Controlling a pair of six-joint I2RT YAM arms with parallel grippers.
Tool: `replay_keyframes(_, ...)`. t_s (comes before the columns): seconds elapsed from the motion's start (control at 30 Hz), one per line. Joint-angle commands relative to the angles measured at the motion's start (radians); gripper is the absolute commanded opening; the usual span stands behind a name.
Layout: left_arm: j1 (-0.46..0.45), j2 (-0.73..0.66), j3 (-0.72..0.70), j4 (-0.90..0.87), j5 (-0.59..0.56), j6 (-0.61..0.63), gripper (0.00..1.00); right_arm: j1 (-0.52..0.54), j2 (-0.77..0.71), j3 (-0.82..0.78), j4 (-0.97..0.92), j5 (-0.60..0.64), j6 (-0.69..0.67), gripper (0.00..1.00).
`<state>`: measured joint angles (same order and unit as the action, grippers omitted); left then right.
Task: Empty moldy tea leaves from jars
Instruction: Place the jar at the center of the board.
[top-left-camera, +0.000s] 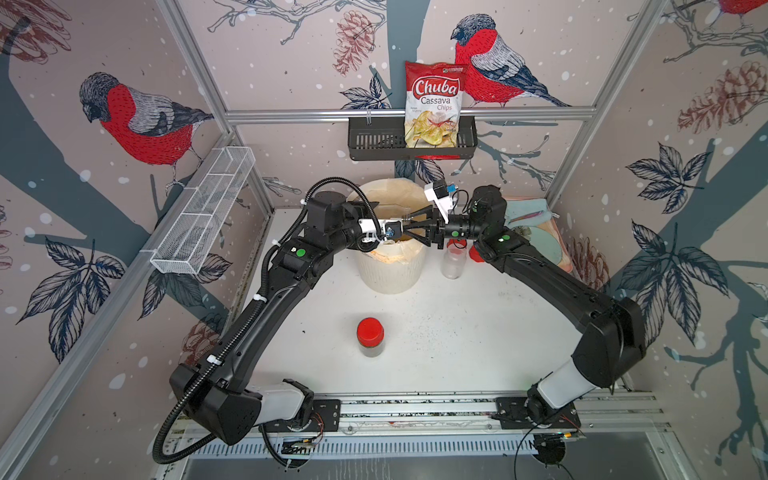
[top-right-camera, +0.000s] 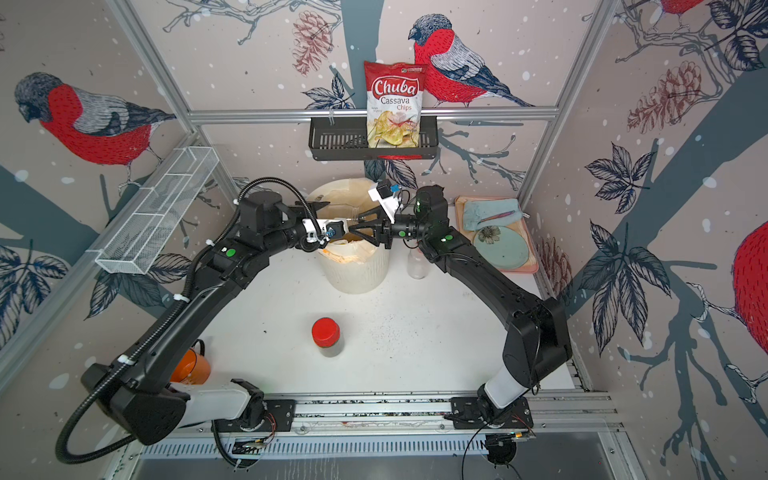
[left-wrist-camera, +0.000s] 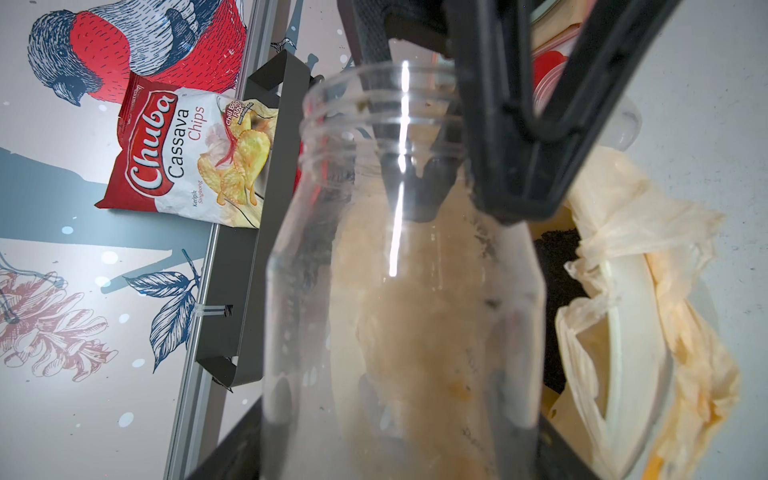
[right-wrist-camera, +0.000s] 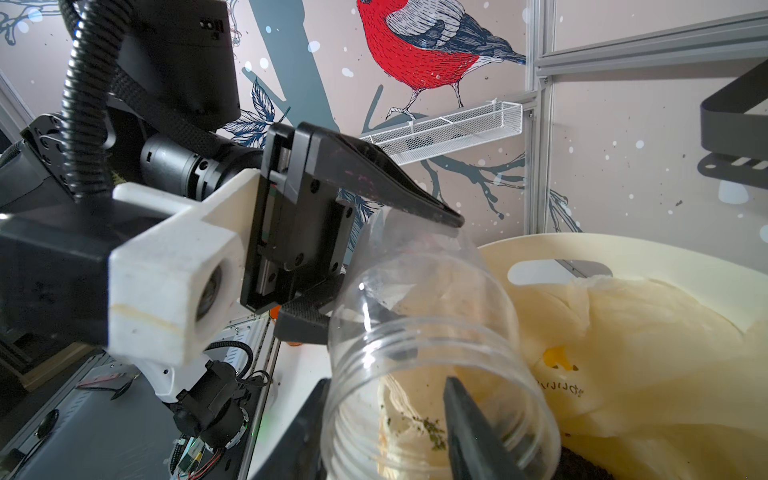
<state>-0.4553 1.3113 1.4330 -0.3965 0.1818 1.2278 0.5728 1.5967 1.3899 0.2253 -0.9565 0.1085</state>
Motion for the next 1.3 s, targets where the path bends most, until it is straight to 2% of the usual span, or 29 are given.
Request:
replay_keyframes(0.0,0.0,-0.004,-0.001,0.031,0.014,-0.012,0.52,0.007,0.008,0.016,0.024,-0.021,0.008,0.41)
replay_keyframes(0.13,0.0,-0.004,0.0,0.03,0.011,-0.012,0.52,0.012,0.021,0.036,-0.005,-0.021,0.002,0.35)
replay_keyframes(0.3,0.001,-0.001,-0.002,0.03,0.008,-0.011,0.52,0.013,0.028,0.049,-0.026,-0.022,0.0,0.32)
replay_keyframes(0.5,0.0,0.0,-0.005,0.029,0.007,-0.011,0.52,0.015,0.04,0.068,-0.061,-0.028,-0.006,0.23)
replay_keyframes(0.67,0.001,-0.003,-0.005,0.033,0.008,-0.011,0.52,0.019,0.042,0.078,-0.074,-0.033,-0.013,0.06)
replay_keyframes(0.77,0.001,-0.004,-0.005,0.034,0.005,-0.011,0.52,0.02,0.045,0.084,-0.086,-0.034,-0.016,0.0)
replay_keyframes(1.03,0.001,-0.007,-0.01,0.039,-0.002,-0.01,0.53,0.022,0.043,0.086,-0.102,-0.031,-0.013,0.0)
replay_keyframes(1.27,0.0,-0.029,-0.049,0.1,-0.018,-0.007,0.61,0.022,0.036,0.086,-0.096,0.016,0.024,0.0)
